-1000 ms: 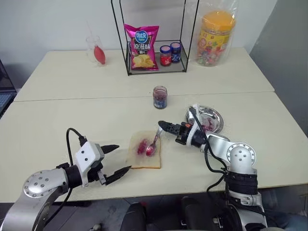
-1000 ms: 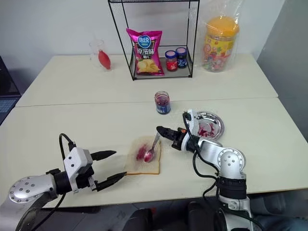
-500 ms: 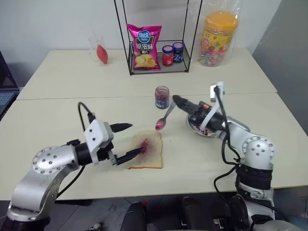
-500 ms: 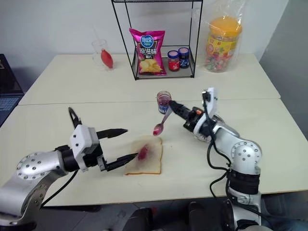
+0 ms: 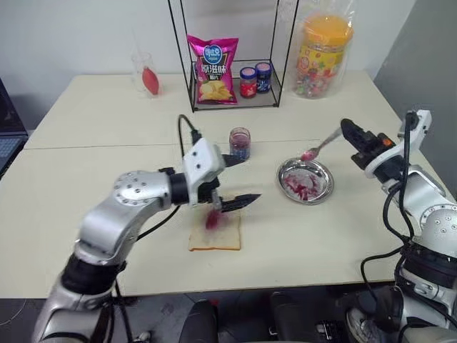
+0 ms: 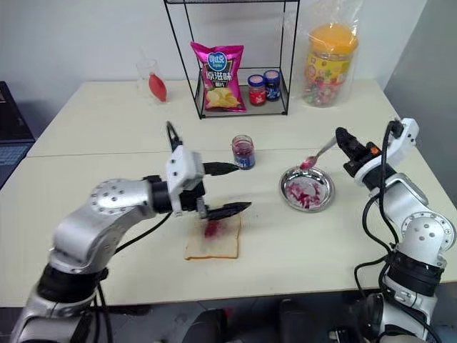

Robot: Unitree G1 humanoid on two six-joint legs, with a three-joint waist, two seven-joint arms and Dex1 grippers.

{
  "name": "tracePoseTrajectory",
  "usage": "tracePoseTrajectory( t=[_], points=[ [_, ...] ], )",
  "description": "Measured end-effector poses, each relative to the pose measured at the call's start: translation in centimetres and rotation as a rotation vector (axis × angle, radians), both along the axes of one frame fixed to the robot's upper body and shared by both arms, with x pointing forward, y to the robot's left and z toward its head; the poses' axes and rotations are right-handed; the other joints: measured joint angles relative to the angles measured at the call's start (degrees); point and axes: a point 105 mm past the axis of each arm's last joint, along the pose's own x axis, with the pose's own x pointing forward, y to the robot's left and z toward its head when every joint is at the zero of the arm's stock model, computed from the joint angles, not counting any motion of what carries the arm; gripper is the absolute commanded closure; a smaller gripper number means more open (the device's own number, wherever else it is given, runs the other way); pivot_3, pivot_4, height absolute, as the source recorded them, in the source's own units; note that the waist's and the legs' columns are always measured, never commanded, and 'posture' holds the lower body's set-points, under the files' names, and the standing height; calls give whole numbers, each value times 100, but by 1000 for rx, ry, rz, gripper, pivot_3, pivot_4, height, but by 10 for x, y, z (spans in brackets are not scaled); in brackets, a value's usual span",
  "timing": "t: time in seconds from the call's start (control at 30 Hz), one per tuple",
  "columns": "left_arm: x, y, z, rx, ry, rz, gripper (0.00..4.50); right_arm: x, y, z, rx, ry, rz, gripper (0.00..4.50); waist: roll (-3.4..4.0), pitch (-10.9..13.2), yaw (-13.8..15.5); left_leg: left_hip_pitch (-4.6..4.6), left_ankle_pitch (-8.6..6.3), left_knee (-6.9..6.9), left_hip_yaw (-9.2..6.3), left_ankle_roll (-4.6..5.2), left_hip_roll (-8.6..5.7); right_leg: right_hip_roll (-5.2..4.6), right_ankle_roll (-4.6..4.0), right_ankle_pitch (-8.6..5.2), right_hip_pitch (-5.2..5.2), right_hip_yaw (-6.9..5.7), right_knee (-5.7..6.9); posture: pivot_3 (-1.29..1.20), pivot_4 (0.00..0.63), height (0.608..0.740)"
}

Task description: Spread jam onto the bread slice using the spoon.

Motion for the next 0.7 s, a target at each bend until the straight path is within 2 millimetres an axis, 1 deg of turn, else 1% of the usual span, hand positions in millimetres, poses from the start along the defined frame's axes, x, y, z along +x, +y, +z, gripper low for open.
tracePoseTrajectory(
  t=[0.03,0.1,0.17,0.33,0.5,0.57,0.6,0.63,0.7],
  points=[
    [1,-3,-2,5,4,-5,0,2,-4,-6,3,17,-12,4489,1,0,-12,0,0,0,0,0,1,2,0,0,-1,2,0,0,150,740],
    [8,-11,-8,17,13,10,0,8,-16,-20,15,59,-64,4489,1,0,-7,0,1,0,0,1,1,2,0,0,0,2,0,0,150,740],
    [12,-16,-15,33,27,13,0,12,-21,-32,31,88,-87,4489,1,0,-14,0,1,0,6,1,0,2,0,0,-1,8,1,0,150,740],
    [14,-29,-23,43,44,-6,0,18,-22,-46,49,113,-97,4489,2,1,-16,2,1,0,8,0,0,2,0,0,0,9,2,0,150,740],
    [18,-48,-18,31,3,-19,0,23,-22,-66,63,164,-86,4489,2,1,10,2,1,4,10,0,-1,2,2,2,0,13,2,0,150,740],
    [18,-51,-17,27,-6,-24,0,23,-22,-68,70,163,-78,4489,3,0,1,6,1,4,17,0,0,2,2,2,0,20,3,0,150,740],
    [18,-50,-17,29,-9,-22,0,23,-21,-67,71,159,-72,4043,3,0,-5,7,2,4,17,1,0,2,2,3,0,20,4,0,150,740],
    [18,-50,-17,32,-12,-20,0,22,-21,-68,70,159,-67,3909,3,0,-5,7,2,3,17,1,0,2,2,3,0,20,4,0,150,740],
    [19,-50,-18,37,-15,-17,0,21,-20,-71,68,170,-60,3494,3,0,-1,6,2,4,18,0,-1,2,3,3,0,22,4,0,150,740]
  ],
)
